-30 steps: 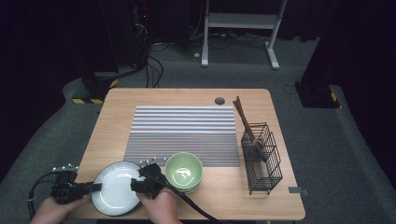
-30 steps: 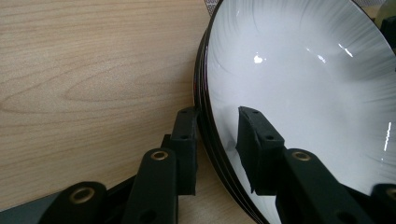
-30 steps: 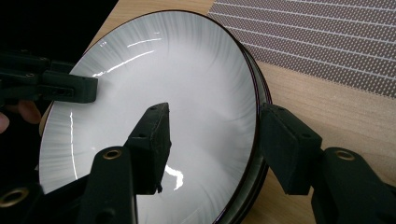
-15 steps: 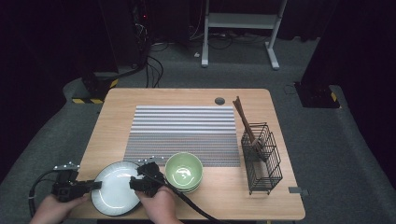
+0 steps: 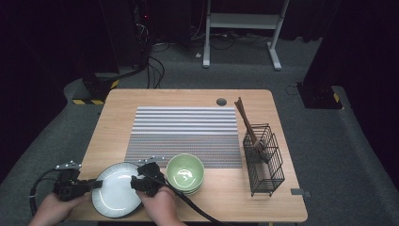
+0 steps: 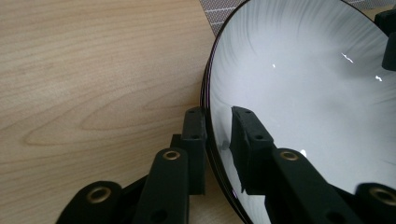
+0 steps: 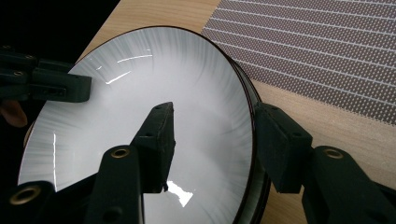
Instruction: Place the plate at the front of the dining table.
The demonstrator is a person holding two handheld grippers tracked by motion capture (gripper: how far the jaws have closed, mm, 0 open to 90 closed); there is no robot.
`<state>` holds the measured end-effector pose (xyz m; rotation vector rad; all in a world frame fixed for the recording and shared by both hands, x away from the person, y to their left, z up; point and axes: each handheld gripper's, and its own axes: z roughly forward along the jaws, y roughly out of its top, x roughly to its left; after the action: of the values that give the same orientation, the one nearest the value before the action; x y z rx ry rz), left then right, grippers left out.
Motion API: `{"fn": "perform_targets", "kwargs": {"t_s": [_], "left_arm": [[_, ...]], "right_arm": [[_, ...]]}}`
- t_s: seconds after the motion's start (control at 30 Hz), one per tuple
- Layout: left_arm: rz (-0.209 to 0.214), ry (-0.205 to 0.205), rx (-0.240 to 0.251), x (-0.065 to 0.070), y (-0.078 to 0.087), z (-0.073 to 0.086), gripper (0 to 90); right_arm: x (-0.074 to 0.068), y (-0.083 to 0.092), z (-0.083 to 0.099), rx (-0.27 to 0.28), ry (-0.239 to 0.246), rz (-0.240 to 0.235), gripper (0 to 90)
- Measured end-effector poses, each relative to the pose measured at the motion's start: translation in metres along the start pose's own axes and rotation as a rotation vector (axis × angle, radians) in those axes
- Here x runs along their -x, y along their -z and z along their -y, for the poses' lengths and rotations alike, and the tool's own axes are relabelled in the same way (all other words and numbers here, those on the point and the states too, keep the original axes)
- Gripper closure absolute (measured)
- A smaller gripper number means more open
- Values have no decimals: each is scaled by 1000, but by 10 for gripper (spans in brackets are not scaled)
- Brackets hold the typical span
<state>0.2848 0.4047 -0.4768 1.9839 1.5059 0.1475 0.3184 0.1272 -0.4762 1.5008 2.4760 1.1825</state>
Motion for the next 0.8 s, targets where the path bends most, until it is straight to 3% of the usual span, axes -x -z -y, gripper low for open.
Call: {"fn": "perform_targets", "kwargs": {"t_s": [0.37, 0.8], "left_arm": [[5, -5, 2, -2, 2, -2, 800], [-23, -17, 21, -3, 11, -13, 830]], "right_arm": [[2, -1, 1, 18, 44, 3, 541], [3, -9, 7, -26, 49, -35, 559]]}}
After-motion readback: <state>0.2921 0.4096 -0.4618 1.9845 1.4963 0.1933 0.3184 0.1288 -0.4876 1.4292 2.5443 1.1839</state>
